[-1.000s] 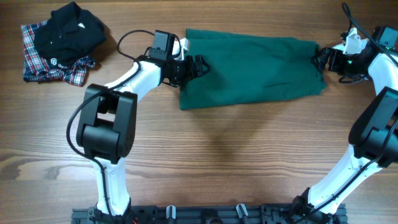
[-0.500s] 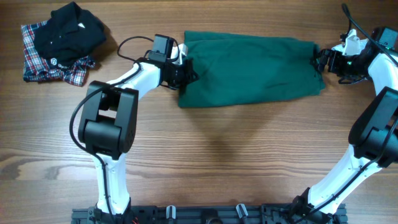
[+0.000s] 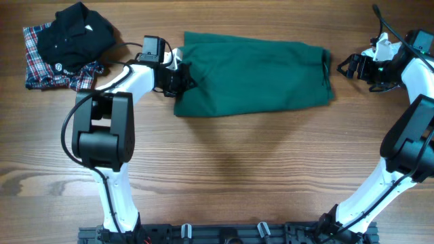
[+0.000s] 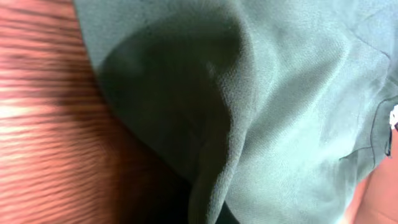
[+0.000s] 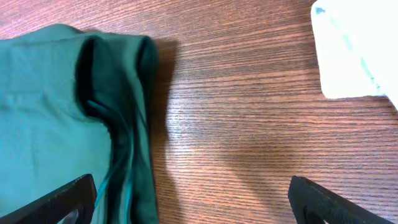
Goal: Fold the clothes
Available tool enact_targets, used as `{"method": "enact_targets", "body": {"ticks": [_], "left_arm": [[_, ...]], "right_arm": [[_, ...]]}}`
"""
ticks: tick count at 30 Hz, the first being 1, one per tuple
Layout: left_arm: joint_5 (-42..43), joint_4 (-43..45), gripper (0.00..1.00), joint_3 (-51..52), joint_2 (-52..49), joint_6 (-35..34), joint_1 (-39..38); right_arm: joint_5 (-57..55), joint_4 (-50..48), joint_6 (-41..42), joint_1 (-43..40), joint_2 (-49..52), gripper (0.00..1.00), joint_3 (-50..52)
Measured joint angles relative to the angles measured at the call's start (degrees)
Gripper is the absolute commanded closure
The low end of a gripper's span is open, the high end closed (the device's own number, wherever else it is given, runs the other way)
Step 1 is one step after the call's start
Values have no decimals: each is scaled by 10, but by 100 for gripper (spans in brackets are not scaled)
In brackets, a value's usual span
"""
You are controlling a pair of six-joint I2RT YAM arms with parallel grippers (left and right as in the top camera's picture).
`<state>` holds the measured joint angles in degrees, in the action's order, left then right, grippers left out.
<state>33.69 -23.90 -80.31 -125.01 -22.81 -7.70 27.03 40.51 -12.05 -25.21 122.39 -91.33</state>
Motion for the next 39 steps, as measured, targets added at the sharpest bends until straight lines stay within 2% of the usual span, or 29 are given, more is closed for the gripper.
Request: {"method": "enact_targets", "body": {"ticks": [9,15,19,27,39], "left_arm": [[-100,-57,96,3,50,20,63],[-119,-70,96,3,138,30,56],[-125,-73,96,3,170,32,29],[-139,-70,96,3,171,30,-54],[-167,-21,96,4,171,19,-155]], "right_arm": [[0,0,0,0,0,0,0],[0,0,0,0,0,0,0],[0,-1,0,0,0,0,0],[0,-1,0,0,0,0,0],[0,-3,0,0,0,0,0]]}}
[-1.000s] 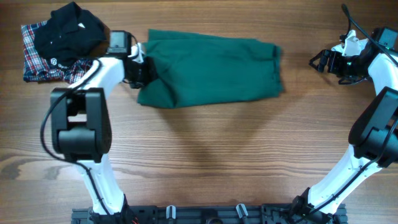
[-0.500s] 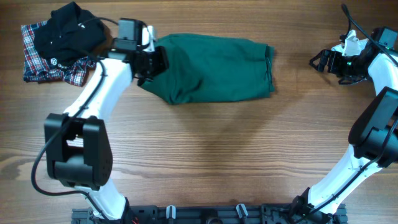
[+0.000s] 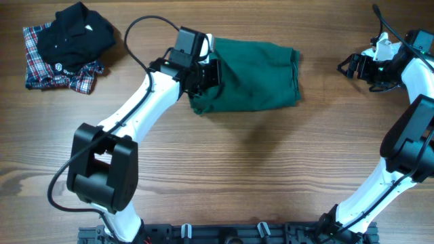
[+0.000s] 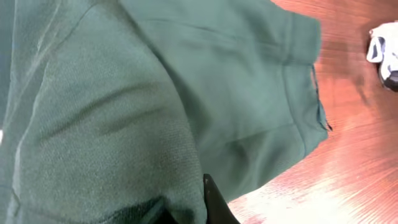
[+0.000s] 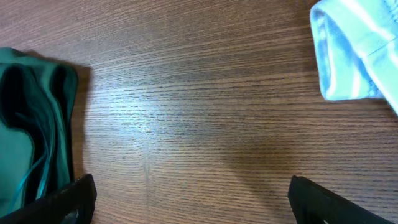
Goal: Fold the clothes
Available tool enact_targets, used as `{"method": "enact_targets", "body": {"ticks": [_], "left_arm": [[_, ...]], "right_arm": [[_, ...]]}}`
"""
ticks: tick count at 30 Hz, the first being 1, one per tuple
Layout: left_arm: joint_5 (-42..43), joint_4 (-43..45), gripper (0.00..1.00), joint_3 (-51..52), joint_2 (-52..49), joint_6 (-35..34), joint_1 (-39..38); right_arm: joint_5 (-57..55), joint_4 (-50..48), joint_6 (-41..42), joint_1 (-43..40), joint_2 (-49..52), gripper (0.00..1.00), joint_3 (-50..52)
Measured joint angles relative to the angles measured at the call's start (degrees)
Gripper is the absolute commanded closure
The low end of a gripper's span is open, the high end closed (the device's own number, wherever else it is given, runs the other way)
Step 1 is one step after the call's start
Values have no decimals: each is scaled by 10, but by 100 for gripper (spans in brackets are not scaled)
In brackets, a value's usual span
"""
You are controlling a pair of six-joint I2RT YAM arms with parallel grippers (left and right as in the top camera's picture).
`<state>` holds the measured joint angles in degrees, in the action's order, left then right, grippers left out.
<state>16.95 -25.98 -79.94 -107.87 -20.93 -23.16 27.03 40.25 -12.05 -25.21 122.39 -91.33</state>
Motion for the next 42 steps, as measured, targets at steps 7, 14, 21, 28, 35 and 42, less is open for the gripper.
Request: {"method": "enact_targets", "body": {"ticks": [7,14,21,28,35,42], "left_arm": [[-4,11,94,0,0,-4,-16],[-6,35,86,0,-11,-6,-43],[-6,55,56,0,-22,-8,-64],[-9,60,19,0,-33,-7,-68],[-70,25,1,-1,-34,1,-68],[-124,-60,0,-2,2,-20,-1]], "right_arm": [[0,0,0,0,0,0,0],[0,0,2,0,0,0,0],[0,0,9,0,0,0,0],[0,0,15,0,0,0,0],[0,5,22,0,0,0,0],[0,8,26,0,0,0,0]]}}
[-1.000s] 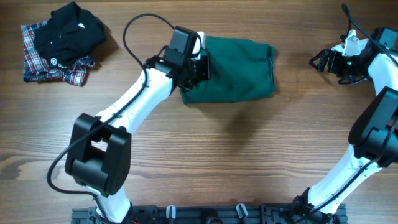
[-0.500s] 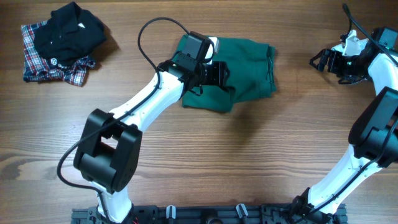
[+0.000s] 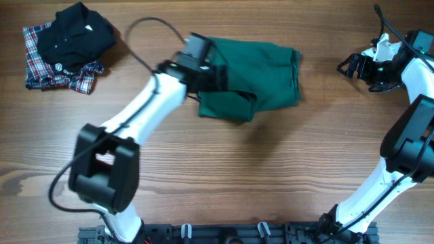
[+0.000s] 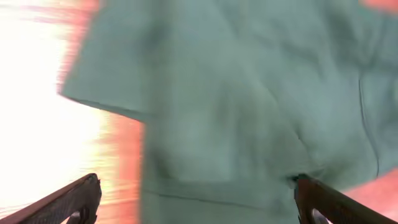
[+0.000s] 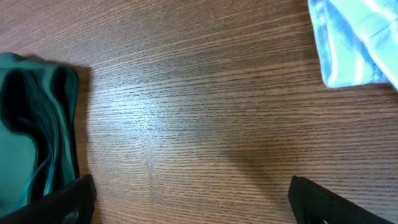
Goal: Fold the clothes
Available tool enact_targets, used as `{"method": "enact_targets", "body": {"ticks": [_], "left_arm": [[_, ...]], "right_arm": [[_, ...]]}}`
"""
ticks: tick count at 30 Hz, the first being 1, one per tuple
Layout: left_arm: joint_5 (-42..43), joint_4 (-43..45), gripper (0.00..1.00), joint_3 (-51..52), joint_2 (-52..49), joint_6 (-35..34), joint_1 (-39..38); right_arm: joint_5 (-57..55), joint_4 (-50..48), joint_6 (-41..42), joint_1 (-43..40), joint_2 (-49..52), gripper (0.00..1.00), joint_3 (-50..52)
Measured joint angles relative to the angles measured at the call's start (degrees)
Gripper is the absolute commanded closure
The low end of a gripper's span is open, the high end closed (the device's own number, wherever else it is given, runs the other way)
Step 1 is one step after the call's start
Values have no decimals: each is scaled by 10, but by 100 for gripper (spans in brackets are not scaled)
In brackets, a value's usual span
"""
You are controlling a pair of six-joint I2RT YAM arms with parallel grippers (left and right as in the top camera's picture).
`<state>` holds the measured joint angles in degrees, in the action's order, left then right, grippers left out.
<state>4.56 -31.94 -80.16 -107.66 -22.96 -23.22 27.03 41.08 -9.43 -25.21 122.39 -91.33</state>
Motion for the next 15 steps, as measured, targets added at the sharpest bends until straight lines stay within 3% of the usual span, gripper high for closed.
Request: {"method": "enact_targets", "body": {"ticks": [7,15], "left_arm": [[36,20,1,-2,-5,-19,119],[159,68,0,-3,-85,-18,147]], "right_arm": [[4,0,2,0,0,0,0],[14,0,2,0,0,0,0]]}}
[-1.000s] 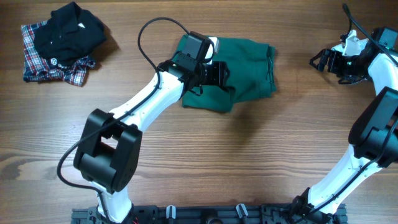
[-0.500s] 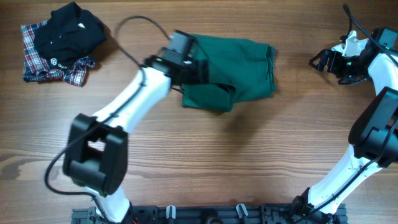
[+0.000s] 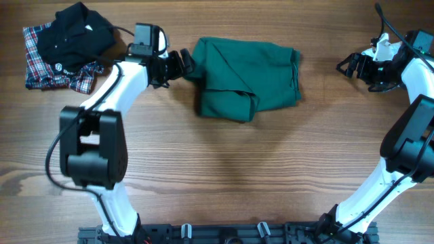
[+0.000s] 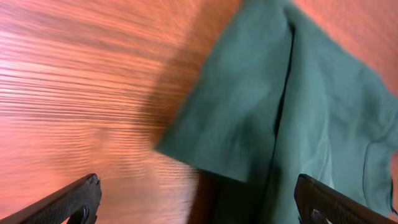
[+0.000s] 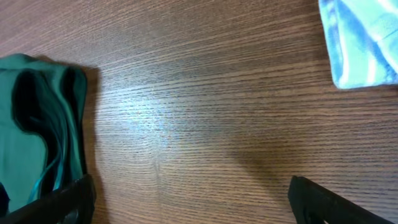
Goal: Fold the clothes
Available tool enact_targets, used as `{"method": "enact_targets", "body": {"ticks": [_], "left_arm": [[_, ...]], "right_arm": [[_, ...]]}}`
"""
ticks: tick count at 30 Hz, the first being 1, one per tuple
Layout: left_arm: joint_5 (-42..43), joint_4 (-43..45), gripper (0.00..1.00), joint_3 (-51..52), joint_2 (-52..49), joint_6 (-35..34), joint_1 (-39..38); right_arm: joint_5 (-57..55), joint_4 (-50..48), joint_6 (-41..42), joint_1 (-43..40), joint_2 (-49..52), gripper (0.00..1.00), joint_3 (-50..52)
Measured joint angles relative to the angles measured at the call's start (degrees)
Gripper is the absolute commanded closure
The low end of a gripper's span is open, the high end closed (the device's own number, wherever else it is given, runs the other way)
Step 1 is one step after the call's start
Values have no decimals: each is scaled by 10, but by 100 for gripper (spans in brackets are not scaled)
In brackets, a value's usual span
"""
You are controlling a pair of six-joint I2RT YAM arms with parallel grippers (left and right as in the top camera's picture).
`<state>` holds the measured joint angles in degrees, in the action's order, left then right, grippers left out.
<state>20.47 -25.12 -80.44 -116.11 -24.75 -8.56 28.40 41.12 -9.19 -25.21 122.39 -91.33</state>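
The dark green garment (image 3: 261,64) lies folded at the table's far middle, with a doubled flap at its lower left. My left gripper (image 3: 178,66) is open just left of it, nothing held. In the left wrist view the garment's left edge (image 4: 249,118) reaches in between the spread fingertips (image 4: 78,200). My right gripper (image 3: 347,66) is open over bare wood far to the right. In its wrist view the garment's right edge (image 5: 43,124) shows at the left, beside one fingertip (image 5: 65,202).
A black shirt (image 3: 74,34) lies on a plaid shirt (image 3: 37,68) at the far left corner. A light blue cloth (image 5: 364,43) lies beyond the right gripper. The wooden table (image 3: 224,176) stretches toward the front.
My left gripper was open over the garment's left part; now it is off the cloth, to its left. The garment keeps its folded shape. The right arm has not moved.
The garment lay long across the table with my left gripper shut on its left end. Then the gripper sat further right on a shorter garment. Then it was open above the cloth, a flap doubled at the front. Now it is off to the left.
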Motion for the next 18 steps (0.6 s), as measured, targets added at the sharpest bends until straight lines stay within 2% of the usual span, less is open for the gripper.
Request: {"method": "enact_targets", "body": {"ticks": [7,18], "left_arm": [[51,34,1,0,-25,0,-1],[64,81,3,-2,-58,16,-1]], "right_arm": [[1,0,2,0,0,0,0],[1,2,2,0,0,0,0]]}}
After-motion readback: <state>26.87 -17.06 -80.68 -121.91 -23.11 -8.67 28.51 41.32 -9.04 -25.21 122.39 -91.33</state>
